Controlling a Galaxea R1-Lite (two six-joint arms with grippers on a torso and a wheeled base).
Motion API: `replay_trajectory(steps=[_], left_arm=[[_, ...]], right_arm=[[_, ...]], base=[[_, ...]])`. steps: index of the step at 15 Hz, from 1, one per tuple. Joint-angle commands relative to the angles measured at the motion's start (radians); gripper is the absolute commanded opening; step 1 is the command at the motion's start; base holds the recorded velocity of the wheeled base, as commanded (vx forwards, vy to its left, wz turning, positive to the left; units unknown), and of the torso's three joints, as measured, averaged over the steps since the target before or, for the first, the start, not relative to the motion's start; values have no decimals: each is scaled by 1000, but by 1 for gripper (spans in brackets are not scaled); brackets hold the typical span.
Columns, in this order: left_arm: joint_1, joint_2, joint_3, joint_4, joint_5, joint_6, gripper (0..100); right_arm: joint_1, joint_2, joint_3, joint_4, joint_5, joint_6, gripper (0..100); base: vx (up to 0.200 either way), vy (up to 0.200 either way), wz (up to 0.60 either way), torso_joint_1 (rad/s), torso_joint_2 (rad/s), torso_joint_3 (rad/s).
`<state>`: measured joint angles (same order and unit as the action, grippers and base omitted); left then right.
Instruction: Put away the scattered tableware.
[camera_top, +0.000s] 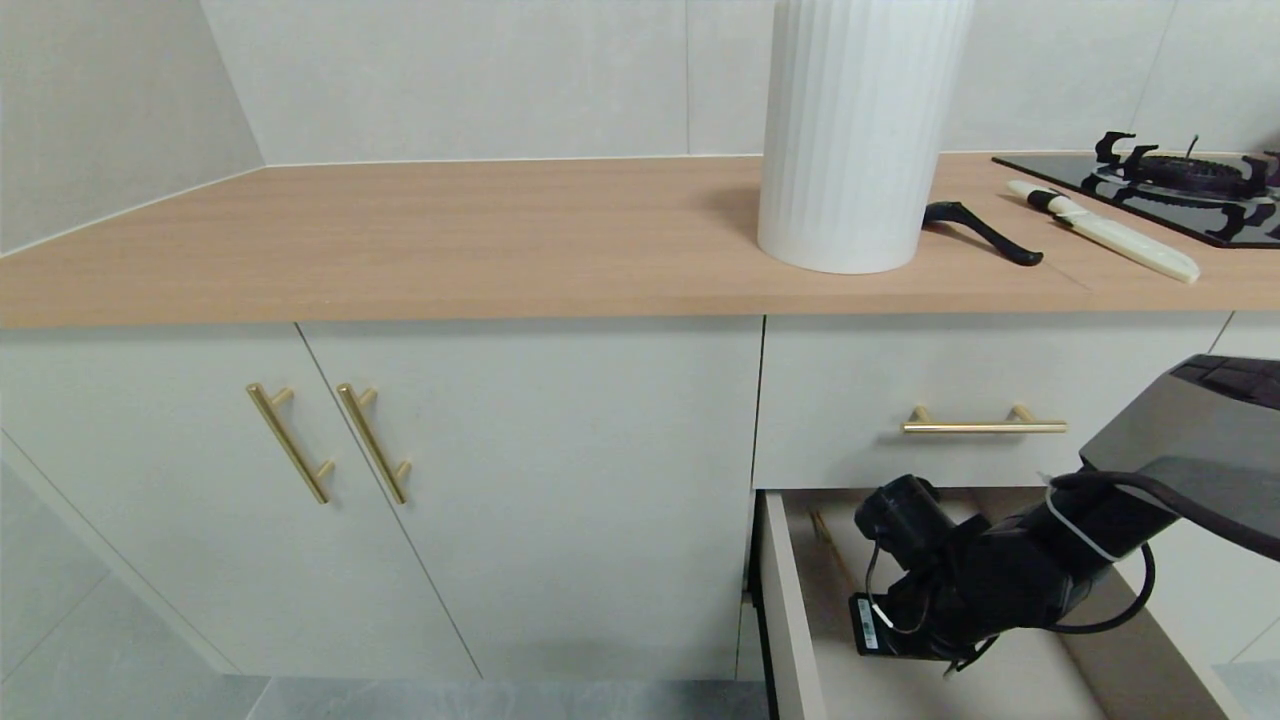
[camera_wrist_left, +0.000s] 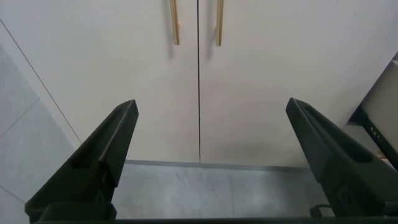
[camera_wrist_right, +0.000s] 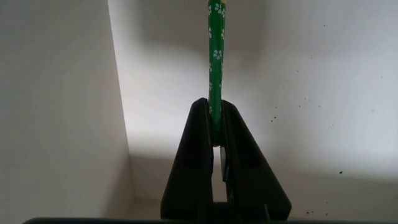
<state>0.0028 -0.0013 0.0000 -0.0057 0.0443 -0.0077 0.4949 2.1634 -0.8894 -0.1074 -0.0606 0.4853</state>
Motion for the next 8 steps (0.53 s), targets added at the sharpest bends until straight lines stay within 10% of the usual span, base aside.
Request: replay_trajectory(steps=[1, 8], left_arm=[[0, 1, 0, 0, 0, 0, 100], [0, 1, 0, 0, 0, 0, 100]], right_arm=[[1, 1, 0, 0, 1, 1, 100], [8, -24, 4, 5, -2, -1, 100]], base=[[0, 0, 0, 0, 0, 0], [0, 0, 0, 0, 0, 0]])
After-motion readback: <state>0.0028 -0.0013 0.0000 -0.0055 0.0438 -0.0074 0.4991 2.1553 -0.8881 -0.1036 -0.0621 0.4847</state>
